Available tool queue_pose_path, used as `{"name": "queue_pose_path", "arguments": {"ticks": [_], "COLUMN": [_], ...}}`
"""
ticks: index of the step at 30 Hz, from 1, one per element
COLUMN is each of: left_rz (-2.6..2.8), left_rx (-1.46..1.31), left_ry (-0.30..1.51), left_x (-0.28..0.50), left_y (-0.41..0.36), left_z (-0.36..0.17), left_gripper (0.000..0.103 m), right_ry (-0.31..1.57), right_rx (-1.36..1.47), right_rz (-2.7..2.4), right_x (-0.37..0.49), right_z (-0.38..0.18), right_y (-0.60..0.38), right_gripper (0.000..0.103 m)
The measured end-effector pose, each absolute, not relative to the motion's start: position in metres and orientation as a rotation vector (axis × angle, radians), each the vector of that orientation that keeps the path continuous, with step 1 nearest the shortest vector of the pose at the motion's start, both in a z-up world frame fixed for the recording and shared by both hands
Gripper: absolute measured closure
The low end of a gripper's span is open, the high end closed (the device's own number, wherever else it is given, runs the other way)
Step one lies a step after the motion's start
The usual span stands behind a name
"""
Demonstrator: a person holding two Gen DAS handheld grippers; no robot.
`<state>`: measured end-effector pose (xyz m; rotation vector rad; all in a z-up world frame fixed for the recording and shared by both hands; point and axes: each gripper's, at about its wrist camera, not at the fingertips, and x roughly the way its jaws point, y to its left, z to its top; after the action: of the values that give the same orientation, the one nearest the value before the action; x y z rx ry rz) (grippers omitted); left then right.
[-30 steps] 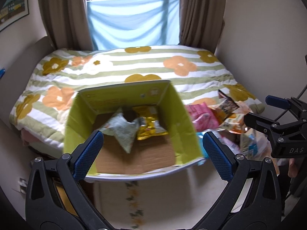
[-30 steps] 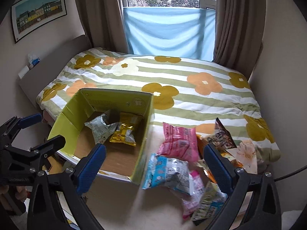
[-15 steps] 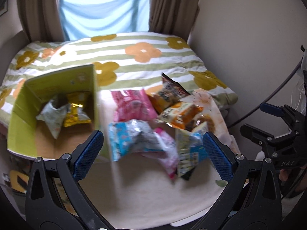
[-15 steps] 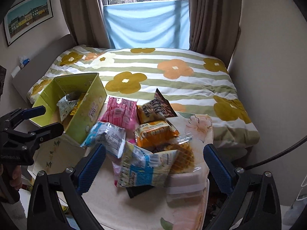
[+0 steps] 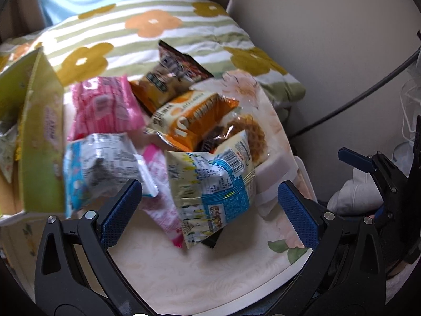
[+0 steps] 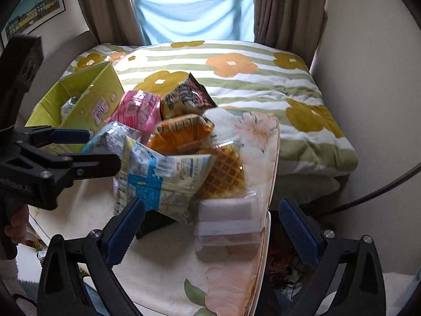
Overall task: Organize snacks
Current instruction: 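Move both tools back toward the snack pile on the table, then grasp the blue-white bag with the left tool while the right tool grasps the white pack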
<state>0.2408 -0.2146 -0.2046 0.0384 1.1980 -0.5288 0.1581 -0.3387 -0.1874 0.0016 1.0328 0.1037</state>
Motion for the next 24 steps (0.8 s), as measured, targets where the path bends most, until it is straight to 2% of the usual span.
{"name": "queue_pose_path", "arguments": {"ticks": [13,17,24], "left_rz": [-0.597,-0.642,-0.715], "left_rx": [0.085,0.058,0.034], "left_ry": [1.358,1.378,1.378], "left_x": [0.264,0.269,0.272], "left_y": [-0.243,-0.246,-0.251], "left_z": [-0.275,-0.284,-0.284], "left_gripper": [0.003,0.022,0.046], "right_ry": [1.092,1.098,1.091], "right_rx": [0.131,0.119,0.06], "right_rz": [-0.006,-0.032,-0.059], "right_x": [0.146,0.146,0.147], "right_z": [-0.243,-0.253,-0.265], "right_y": [-0.345,-0.342,-0.338], "right_gripper": [0.002,0.002,0.002]}}
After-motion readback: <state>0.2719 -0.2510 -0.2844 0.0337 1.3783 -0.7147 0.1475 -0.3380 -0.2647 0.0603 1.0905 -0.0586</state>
